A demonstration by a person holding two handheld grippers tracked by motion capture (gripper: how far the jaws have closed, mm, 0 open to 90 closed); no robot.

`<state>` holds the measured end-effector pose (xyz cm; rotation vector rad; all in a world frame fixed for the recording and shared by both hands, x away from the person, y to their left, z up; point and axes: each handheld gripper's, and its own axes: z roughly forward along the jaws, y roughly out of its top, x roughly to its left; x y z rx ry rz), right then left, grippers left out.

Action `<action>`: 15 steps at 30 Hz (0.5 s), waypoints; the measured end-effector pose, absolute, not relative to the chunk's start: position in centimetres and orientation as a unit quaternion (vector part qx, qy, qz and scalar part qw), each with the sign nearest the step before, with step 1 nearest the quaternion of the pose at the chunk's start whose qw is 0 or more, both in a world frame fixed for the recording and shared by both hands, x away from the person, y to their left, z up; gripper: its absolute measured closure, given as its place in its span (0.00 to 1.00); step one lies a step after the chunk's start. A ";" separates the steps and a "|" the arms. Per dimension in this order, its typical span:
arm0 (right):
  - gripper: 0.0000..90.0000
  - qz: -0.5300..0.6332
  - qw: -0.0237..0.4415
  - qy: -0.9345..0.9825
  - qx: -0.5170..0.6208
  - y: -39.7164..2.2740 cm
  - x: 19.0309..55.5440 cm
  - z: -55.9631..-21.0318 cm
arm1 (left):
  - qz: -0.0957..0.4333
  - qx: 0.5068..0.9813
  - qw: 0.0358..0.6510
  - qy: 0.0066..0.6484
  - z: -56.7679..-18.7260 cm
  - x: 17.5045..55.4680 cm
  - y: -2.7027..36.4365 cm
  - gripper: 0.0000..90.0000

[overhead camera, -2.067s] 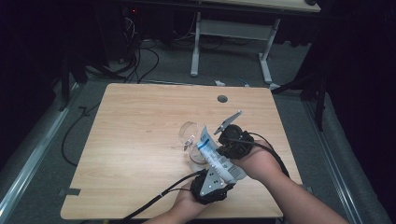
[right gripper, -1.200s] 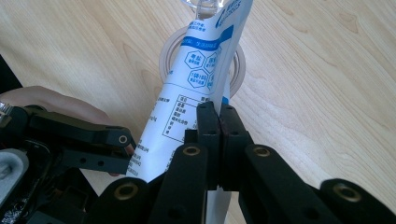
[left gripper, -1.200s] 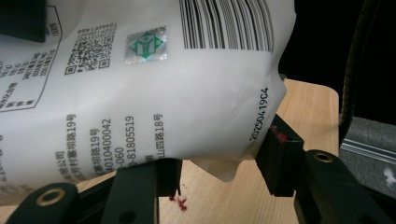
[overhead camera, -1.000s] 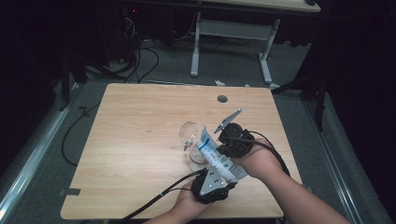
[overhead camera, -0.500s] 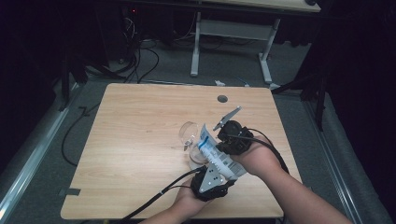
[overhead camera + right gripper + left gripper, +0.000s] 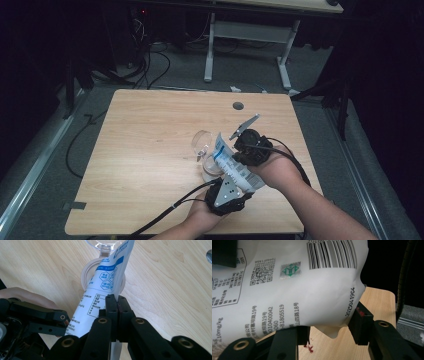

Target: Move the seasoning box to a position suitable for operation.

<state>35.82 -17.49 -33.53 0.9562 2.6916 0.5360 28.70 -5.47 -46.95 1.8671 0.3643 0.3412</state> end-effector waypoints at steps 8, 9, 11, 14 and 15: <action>1.00 0.182 0.121 0.919 0.329 -17.6 36.0 -33.5 | 0.147 0.797 0.566 0.154 -47.0 29.0 -5.6 0.64; 1.00 0.183 0.120 0.918 0.330 -17.6 36.0 -33.6 | 0.147 0.796 0.566 0.153 -47.0 29.0 -5.6 0.64; 1.00 0.183 0.120 0.918 0.331 -17.6 36.0 -33.6 | 0.148 0.797 0.566 0.153 -47.0 29.0 -5.6 0.64; 1.00 0.181 0.121 0.918 0.330 -17.6 36.1 -33.6 | 0.148 0.797 0.565 0.153 -47.0 29.1 -5.6 0.64; 1.00 0.181 0.121 0.918 0.330 -17.6 36.1 -33.6 | 0.148 0.797 0.565 0.153 -47.0 29.1 -5.6 0.64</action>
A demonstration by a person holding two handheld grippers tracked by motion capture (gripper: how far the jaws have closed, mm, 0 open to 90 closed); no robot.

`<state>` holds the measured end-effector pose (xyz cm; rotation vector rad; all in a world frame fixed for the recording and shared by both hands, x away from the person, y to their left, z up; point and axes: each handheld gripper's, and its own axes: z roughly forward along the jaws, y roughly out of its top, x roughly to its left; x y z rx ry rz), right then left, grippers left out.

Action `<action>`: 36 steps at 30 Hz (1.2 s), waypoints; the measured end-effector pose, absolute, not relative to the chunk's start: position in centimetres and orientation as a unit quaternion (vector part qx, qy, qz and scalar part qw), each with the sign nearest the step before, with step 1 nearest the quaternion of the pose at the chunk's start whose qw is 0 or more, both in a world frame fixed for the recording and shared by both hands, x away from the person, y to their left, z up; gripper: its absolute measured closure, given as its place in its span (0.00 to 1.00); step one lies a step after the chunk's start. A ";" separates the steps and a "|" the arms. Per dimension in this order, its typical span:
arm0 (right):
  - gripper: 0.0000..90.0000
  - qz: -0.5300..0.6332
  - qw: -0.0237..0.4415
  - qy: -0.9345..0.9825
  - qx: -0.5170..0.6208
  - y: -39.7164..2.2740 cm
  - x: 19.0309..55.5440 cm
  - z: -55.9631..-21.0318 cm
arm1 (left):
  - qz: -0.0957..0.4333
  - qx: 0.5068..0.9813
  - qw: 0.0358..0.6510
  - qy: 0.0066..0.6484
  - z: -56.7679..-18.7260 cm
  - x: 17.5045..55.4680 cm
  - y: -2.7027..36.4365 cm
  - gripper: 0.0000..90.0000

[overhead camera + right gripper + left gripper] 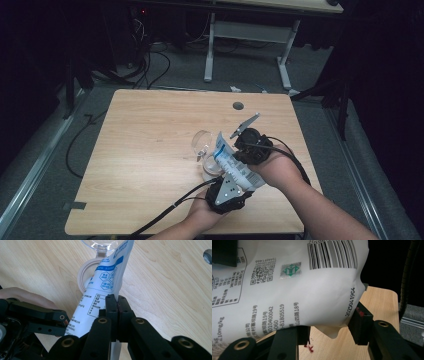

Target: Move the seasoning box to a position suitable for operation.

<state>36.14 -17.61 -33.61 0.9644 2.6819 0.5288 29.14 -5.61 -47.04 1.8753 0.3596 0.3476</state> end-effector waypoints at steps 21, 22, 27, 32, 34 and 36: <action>1.00 0.176 0.122 0.918 0.334 -17.7 36.4 -33.7 | 0.140 0.797 0.567 0.155 -47.1 29.4 -5.7 0.64; 1.00 0.176 0.123 0.918 0.333 -17.7 36.5 -33.7 | 0.140 0.797 0.567 0.155 -47.1 29.4 -5.7 0.65; 1.00 0.176 0.119 0.919 0.334 -17.7 36.5 -33.7 | 0.140 0.797 0.567 0.155 -47.1 29.4 -5.7 0.65; 1.00 0.176 0.119 0.919 0.332 -17.6 36.5 -33.7 | 0.141 0.797 0.567 0.155 -47.1 29.4 -5.7 0.65; 1.00 0.177 0.120 0.919 0.332 -17.6 36.5 -33.7 | 0.140 0.796 0.567 0.155 -47.0 29.4 -5.7 0.65; 1.00 0.177 0.121 0.919 0.331 -17.6 36.4 -33.7 | 0.142 0.796 0.568 0.154 -47.0 29.3 -5.8 0.65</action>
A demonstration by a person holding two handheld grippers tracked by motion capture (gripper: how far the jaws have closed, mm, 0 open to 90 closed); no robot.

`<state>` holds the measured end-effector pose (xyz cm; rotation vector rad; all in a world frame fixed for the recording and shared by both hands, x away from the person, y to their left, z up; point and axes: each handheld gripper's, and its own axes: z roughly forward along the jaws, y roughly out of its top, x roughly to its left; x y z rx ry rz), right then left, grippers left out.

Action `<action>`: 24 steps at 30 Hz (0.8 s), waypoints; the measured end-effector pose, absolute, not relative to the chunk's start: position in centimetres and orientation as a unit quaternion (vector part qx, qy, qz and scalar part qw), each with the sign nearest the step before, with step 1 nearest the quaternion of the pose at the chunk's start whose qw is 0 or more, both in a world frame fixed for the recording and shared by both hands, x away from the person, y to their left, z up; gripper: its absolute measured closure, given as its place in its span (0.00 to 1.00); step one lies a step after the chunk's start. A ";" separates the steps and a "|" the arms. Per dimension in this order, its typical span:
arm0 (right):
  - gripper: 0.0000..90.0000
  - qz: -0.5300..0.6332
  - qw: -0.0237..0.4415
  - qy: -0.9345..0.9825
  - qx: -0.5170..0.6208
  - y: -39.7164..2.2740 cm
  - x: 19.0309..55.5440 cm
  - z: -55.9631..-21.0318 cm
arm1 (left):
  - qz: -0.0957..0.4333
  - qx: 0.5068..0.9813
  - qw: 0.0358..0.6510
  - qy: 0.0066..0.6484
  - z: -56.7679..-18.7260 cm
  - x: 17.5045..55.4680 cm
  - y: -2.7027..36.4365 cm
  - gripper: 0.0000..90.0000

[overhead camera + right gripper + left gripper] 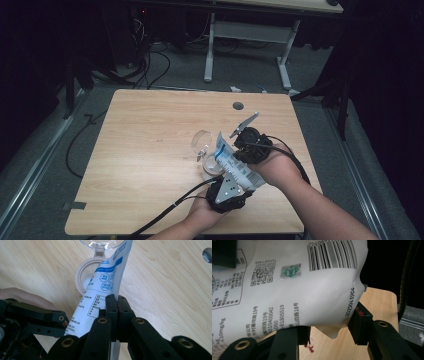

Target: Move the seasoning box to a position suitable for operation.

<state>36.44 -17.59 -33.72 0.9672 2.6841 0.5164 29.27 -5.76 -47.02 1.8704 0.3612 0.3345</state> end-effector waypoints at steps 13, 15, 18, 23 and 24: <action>1.00 0.175 0.122 0.919 0.332 -17.6 36.6 -33.6 | 0.142 0.795 0.569 0.154 -46.9 29.4 -5.8 0.65; 1.00 0.174 0.122 0.919 0.331 -17.5 36.6 -33.6 | 0.143 0.795 0.569 0.154 -46.8 29.4 -5.8 0.65; 1.00 0.176 0.122 0.919 0.331 -17.5 36.6 -33.6 | 0.144 0.794 0.570 0.154 -46.8 29.4 -5.7 0.65; 1.00 0.175 0.123 0.919 0.330 -17.4 36.6 -33.5 | 0.143 0.794 0.571 0.154 -46.8 29.4 -5.7 0.65; 1.00 0.175 0.123 0.919 0.330 -17.4 36.6 -33.5 | 0.143 0.794 0.571 0.154 -46.8 29.4 -5.7 0.65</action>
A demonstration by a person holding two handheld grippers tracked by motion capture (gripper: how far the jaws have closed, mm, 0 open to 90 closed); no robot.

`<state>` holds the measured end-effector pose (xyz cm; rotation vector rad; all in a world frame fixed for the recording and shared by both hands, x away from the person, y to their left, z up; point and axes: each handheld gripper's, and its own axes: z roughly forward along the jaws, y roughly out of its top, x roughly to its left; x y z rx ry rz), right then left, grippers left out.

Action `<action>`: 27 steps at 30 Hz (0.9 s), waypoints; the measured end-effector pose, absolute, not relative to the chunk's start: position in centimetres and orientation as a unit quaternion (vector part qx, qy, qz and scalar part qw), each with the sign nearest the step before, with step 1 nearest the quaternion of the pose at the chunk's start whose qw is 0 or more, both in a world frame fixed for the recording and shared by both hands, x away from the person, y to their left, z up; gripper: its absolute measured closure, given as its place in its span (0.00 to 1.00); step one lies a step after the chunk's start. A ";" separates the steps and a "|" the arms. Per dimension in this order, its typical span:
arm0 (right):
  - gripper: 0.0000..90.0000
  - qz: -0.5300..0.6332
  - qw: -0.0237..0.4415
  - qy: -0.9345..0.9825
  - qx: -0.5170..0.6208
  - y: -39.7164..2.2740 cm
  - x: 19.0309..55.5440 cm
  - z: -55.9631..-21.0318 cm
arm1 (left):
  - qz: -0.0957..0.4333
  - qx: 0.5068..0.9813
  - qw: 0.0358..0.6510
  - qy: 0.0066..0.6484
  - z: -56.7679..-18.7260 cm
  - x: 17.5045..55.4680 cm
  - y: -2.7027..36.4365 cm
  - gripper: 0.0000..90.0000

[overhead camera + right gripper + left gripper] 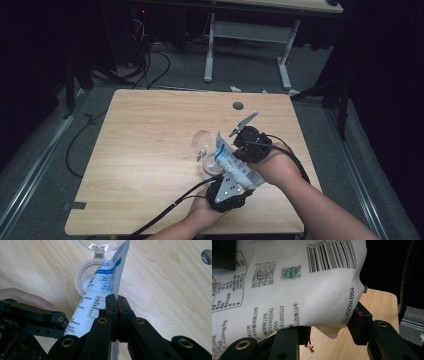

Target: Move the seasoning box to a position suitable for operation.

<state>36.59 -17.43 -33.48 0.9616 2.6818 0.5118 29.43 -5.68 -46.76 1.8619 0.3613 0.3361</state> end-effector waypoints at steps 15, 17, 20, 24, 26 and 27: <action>1.00 0.176 0.121 0.919 0.331 -17.4 36.6 -33.5 | 0.144 0.794 0.570 0.153 -46.8 29.4 -5.7 0.65; 1.00 0.176 0.120 0.920 0.330 -17.3 36.6 -33.5 | 0.144 0.793 0.572 0.154 -46.7 29.3 -5.7 0.65; 1.00 0.175 0.121 0.920 0.330 -17.3 36.6 -33.5 | 0.144 0.793 0.572 0.154 -46.7 29.3 -5.6 0.65; 1.00 0.176 0.121 0.920 0.329 -17.2 36.6 -33.5 | 0.145 0.794 0.571 0.154 -46.7 29.4 -5.6 0.65; 1.00 0.177 0.121 0.919 0.330 -17.2 36.6 -33.5 | 0.145 0.794 0.571 0.154 -46.7 29.4 -5.6 0.65; 1.00 0.176 0.121 0.920 0.330 -17.2 36.6 -33.5 | 0.145 0.793 0.571 0.154 -46.7 29.4 -5.6 0.65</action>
